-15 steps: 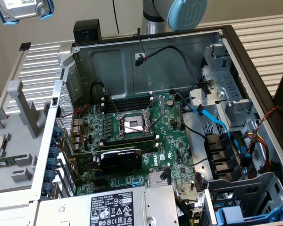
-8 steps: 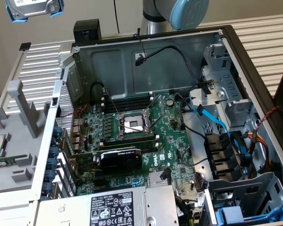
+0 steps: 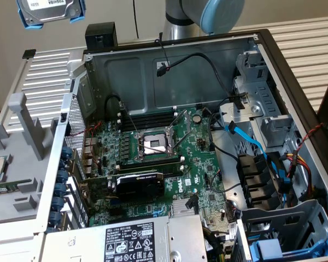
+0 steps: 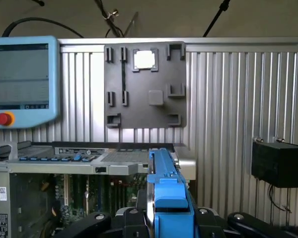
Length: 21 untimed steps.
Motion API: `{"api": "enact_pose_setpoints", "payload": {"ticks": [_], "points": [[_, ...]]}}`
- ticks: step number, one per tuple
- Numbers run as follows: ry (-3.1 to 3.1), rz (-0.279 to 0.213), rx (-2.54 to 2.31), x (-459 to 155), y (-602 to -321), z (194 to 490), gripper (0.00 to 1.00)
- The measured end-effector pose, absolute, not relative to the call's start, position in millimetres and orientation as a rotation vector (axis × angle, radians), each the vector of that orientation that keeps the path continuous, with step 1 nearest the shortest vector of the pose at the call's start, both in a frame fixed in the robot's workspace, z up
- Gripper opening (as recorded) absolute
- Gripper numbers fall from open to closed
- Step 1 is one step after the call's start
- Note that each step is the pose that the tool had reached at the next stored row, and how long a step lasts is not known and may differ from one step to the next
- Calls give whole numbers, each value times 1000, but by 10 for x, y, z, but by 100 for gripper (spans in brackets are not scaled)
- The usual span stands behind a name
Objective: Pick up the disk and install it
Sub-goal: 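Pick up the disk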
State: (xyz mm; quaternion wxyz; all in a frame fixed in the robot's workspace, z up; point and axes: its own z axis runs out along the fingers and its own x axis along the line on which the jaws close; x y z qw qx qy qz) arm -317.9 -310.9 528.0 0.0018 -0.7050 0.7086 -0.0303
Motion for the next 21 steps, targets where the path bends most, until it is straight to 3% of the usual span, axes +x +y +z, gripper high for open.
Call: {"api": "enact_pose_setpoints", "payload": {"ticks": [21], "points": [[2222, -88, -2210, -2495, -3532, 5280, 37]]}}
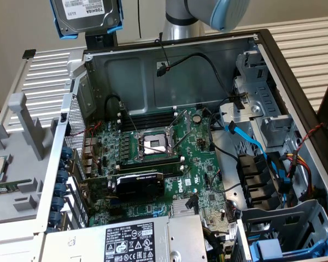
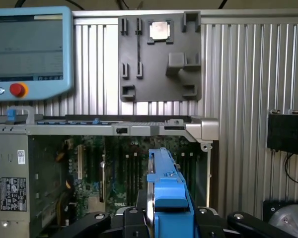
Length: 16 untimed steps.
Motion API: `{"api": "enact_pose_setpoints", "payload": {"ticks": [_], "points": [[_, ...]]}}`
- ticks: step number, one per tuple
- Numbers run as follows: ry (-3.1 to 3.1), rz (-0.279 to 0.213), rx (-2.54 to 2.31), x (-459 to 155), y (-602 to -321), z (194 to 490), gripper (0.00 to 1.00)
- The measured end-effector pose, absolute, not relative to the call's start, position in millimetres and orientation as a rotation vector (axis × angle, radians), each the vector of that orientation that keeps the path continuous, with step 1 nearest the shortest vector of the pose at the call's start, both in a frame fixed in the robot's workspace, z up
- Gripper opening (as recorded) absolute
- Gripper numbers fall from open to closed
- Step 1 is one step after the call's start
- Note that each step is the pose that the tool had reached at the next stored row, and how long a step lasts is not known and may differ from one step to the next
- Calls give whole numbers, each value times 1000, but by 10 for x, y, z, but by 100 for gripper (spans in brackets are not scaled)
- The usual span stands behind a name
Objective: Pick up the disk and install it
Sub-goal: 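Pick up the disk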
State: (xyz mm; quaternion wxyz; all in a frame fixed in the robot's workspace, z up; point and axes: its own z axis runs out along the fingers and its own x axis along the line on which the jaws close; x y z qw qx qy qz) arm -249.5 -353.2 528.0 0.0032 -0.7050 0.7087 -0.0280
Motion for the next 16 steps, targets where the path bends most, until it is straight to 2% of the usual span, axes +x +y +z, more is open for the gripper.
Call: {"api": "enact_pose_setpoints", "payload": {"ticks": [16], "points": [[2219, -78, -2207, -2119, -3940, 5280, 37]]}}
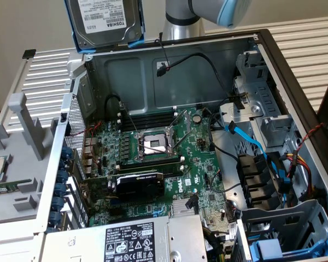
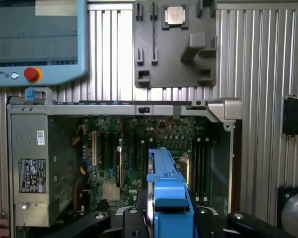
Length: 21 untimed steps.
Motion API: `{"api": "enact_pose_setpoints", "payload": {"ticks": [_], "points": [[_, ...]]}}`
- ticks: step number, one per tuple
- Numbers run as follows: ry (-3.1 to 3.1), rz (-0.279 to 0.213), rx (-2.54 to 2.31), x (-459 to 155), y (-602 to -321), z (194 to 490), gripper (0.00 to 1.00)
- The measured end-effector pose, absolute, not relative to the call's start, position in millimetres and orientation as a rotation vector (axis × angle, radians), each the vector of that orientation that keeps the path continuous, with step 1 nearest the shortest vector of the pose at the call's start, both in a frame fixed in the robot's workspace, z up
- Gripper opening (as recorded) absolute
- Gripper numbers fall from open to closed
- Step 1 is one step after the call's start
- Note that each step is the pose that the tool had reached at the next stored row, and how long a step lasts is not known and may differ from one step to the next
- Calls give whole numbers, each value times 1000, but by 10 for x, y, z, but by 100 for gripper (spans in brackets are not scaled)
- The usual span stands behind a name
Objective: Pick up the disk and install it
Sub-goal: 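Pick up the disk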
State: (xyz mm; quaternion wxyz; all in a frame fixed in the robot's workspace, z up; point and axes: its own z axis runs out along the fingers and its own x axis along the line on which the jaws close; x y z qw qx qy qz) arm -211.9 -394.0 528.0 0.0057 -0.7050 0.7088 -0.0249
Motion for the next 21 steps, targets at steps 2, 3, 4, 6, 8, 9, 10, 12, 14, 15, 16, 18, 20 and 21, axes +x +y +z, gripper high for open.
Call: {"api": "enact_pose_setpoints", "payload": {"ticks": [2, 3, 4, 6, 8, 9, 10, 12, 14, 15, 16, 18, 20, 21], "points": [[2219, -76, -2207, -2053, -3972, 5280, 37], [2219, -75, -2207, -2020, -3987, 5280, 37], [2219, -74, -2207, -1987, -4000, 5280, 37], [2219, -72, -2207, -1925, -4027, 5280, 37], [2220, -69, -2208, -1859, -4052, 5280, 37], [2220, -68, -2208, -1824, -4065, 5280, 37], [2221, -67, -2209, -1792, -4078, 5280, 37], [2222, -64, -2210, -1736, -4118, 5281, 37], [2222, -62, -2210, -1706, -4177, 5280, 37], [2222, -61, -2210, -1697, -4208, 5280, 37], [2221, -60, -2210, -1689, -4243, 5280, 37], [2221, -59, -2209, -1674, -4316, 5280, 37], [2220, -57, -2208, -1654, -4384, 5280, 37], [2220, -56, -2208, -1637, -4415, 5280, 37]]}}
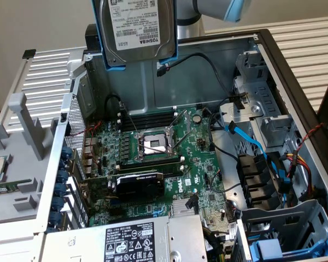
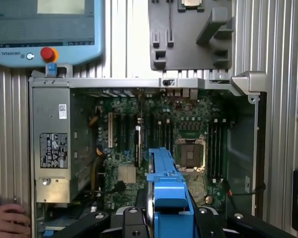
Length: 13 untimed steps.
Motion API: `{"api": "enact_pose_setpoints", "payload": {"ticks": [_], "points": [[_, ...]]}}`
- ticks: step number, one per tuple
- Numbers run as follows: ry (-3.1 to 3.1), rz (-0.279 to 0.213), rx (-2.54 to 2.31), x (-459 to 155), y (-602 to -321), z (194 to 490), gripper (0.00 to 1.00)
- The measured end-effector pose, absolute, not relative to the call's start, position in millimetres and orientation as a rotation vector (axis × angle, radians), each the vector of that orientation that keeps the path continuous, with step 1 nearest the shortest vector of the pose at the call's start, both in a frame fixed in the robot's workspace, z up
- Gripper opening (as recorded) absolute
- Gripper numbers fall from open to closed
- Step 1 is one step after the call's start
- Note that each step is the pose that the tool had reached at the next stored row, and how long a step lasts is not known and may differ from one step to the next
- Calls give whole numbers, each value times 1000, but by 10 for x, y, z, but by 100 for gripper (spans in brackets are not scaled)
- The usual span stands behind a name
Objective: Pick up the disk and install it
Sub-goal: 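Pick up the disk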
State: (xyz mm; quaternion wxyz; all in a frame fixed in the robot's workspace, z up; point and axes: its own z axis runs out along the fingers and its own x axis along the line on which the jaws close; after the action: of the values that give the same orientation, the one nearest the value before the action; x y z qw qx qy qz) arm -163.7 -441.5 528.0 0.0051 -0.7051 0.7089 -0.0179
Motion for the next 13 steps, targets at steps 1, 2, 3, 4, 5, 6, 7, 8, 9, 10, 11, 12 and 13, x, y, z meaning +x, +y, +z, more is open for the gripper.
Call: {"api": "enact_pose_setpoints", "payload": {"ticks": [1, 2, 3, 4, 5, 6, 7, 8, 9, 10, 11, 12, 13], "points": [[2219, -55, -2207, -1612, -4443, 5280, 37], [2219, -55, -2207, -1586, -4463, 5280, 37], [2219, -54, -2207, -1555, -4482, 5280, 37], [2219, -54, -2207, -1521, -4500, 5280, 37], [2219, -53, -2207, -1486, -4515, 5280, 37], [2220, -52, -2208, -1446, -4530, 5280, 37], [2220, -51, -2208, -1410, -4542, 5281, 37], [2221, -50, -2209, -1375, -4554, 5281, 37], [2221, -49, -2209, -1344, -4564, 5280, 37], [2222, -48, -2210, -1332, -4569, 5280, 37], [2222, -48, -2210, -1331, -4569, 5280, 37], [2222, -48, -2209, -1330, -4570, 5280, 37], [2222, -48, -2209, -1327, -4571, 5280, 37]]}}
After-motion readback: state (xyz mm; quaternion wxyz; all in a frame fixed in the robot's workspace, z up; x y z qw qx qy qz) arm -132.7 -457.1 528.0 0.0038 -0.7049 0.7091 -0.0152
